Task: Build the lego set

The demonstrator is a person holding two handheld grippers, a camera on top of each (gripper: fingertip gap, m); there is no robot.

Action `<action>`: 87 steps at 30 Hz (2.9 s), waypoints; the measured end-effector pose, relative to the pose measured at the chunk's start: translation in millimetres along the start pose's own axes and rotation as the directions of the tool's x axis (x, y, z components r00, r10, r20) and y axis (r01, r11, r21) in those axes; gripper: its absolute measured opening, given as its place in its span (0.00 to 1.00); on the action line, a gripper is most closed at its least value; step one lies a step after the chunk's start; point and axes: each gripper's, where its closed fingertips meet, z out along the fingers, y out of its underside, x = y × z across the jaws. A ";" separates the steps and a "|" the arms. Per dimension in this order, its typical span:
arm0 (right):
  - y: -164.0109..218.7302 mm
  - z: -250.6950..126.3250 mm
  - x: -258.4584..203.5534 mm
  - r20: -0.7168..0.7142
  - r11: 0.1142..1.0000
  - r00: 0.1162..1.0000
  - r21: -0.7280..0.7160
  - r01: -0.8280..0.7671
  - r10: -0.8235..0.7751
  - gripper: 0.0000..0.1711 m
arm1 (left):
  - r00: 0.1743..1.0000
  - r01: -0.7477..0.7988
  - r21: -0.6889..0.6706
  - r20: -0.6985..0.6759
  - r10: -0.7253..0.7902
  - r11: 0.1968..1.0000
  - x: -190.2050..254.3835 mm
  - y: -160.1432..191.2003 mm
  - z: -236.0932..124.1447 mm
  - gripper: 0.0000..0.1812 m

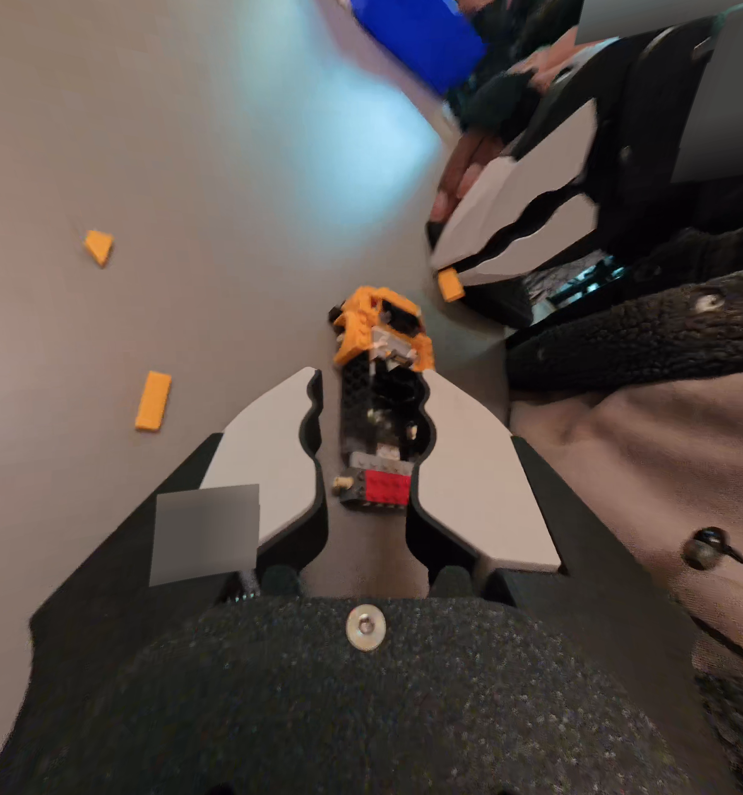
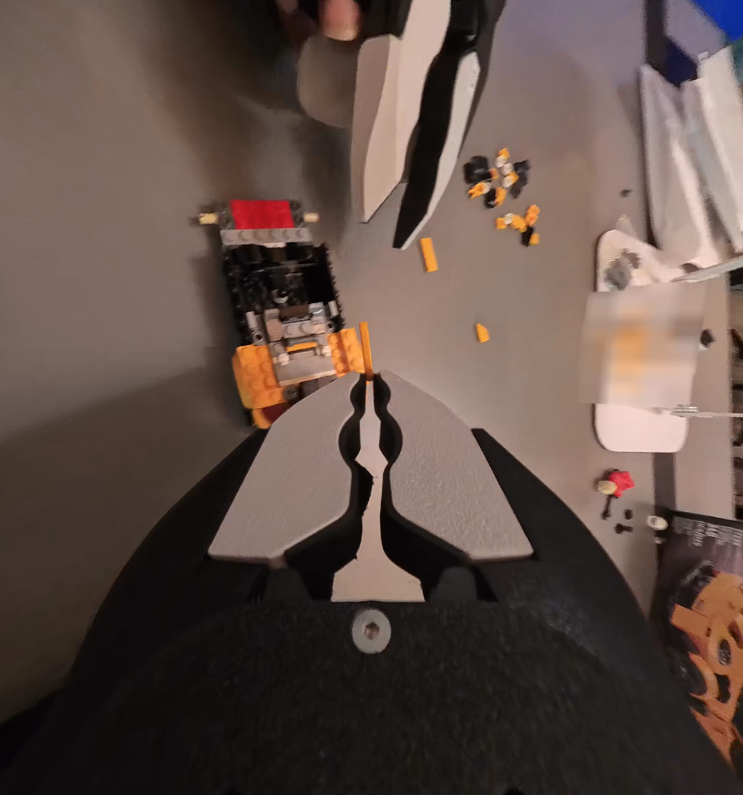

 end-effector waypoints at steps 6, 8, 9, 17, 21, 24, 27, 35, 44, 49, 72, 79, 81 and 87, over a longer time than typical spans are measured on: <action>-15.6 10.4 15.4 -0.195 0.993 0.975 0.036 0.115 -0.106 0.02 | 0.995 0.040 0.097 -0.090 -0.032 0.994 29.5 -22.7 12.8 0.17; -19.7 11.1 16.9 -0.230 0.988 0.963 0.034 0.153 -0.141 0.02 | 0.995 0.076 0.107 -0.078 -0.067 0.991 26.0 -25.3 16.8 0.14; -21.1 10.6 18.1 -0.247 0.986 0.958 0.033 0.162 -0.149 0.02 | 0.995 0.082 0.099 -0.066 -0.075 0.992 23.7 -24.4 18.7 0.13; -22.8 5.4 21.7 -0.325 0.974 0.922 0.005 0.226 -0.212 0.02 | 1.000 -0.023 0.124 -0.016 0.025 0.992 26.4 -30.1 20.4 0.04; -20.2 2.7 15.0 -0.214 0.991 0.973 0.085 0.104 -0.084 0.08 | 0.961 -0.264 0.080 0.103 0.255 0.961 25.7 -27.5 21.0 0.04; -21.7 -4.6 7.2 -0.007 0.986 0.997 0.150 -0.070 0.072 0.09 | 0.856 -0.476 -0.015 0.220 0.467 0.879 21.5 -22.7 23.4 0.04; -24.0 -4.7 6.6 0.091 0.984 0.989 0.127 -0.127 0.115 0.09 | 0.752 -0.598 -0.098 0.277 0.599 0.796 21.3 -18.3 28.6 0.04; -24.0 13.2 0.6 0.172 0.996 0.983 0.052 -0.070 0.060 0.04 | 0.682 -0.649 -0.164 0.306 0.664 0.743 19.7 -13.5 30.4 0.04; -22.7 20.5 0.4 0.251 0.998 0.966 -0.003 -0.061 0.060 0.05 | 0.692 -0.644 -0.148 0.304 0.655 0.750 16.6 -12.5 28.2 0.04; -10.9 27.5 2.3 0.314 0.995 0.947 -0.092 -0.043 0.070 0.04 | 0.741 -0.583 -0.192 0.275 0.613 0.790 6.0 -2.0 27.7 0.07; 13.3 45.6 -14.3 0.495 0.937 0.861 -0.342 0.066 0.120 0.05 | 0.864 -0.401 -0.256 0.214 0.456 0.880 -14.9 16.3 -1.4 0.24; 13.5 43.9 -16.0 0.523 0.939 0.845 -0.334 0.086 0.109 0.06 | 0.863 -0.402 -0.252 0.215 0.457 0.880 -14.9 15.6 -1.9 0.24; 13.8 43.5 -16.2 0.528 0.939 0.843 -0.331 0.092 0.103 0.07 | 0.864 -0.402 -0.251 0.215 0.456 0.880 -14.8 15.5 -2.1 0.23; 13.9 42.3 -16.9 0.543 0.942 0.835 -0.317 0.107 0.087 0.07 | 0.864 -0.403 -0.255 0.211 0.457 0.879 -15.0 16.4 -1.7 0.23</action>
